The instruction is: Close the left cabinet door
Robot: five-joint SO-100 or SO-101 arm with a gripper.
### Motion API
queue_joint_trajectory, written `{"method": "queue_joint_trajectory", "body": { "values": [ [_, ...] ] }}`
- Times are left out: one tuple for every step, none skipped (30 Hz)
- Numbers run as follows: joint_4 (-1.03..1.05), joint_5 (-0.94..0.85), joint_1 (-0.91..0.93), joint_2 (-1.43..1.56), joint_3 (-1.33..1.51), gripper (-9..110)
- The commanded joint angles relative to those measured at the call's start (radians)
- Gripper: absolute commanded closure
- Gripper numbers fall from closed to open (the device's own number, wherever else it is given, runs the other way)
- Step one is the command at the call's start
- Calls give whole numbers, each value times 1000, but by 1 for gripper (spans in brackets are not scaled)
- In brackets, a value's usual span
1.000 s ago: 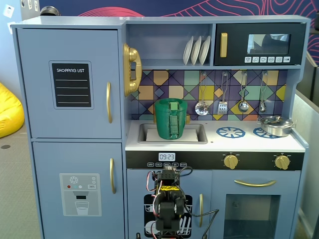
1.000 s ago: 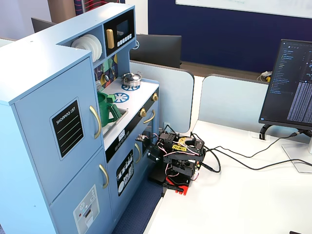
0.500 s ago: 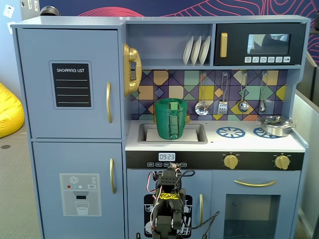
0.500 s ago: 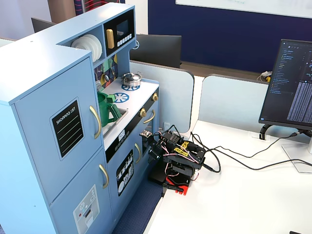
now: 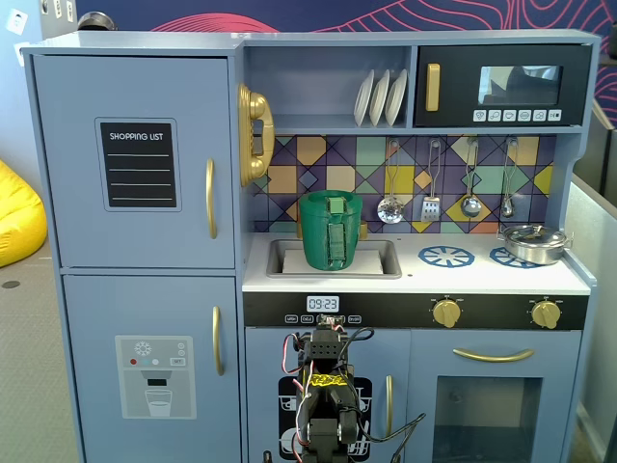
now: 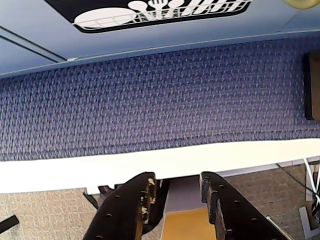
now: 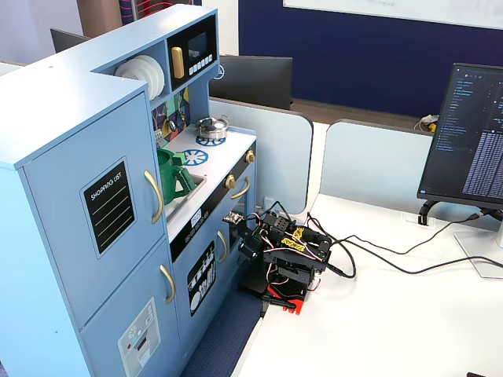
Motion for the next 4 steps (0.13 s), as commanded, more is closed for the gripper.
{"method": "queue_joint_trajectory", "body": {
  "values": [
    [175,32,-15,-3,15,99],
    [175,32,-15,-3,15,98],
    [175,32,-15,-3,15,98],
    [175,32,-15,-3,15,98]
  ]
}}
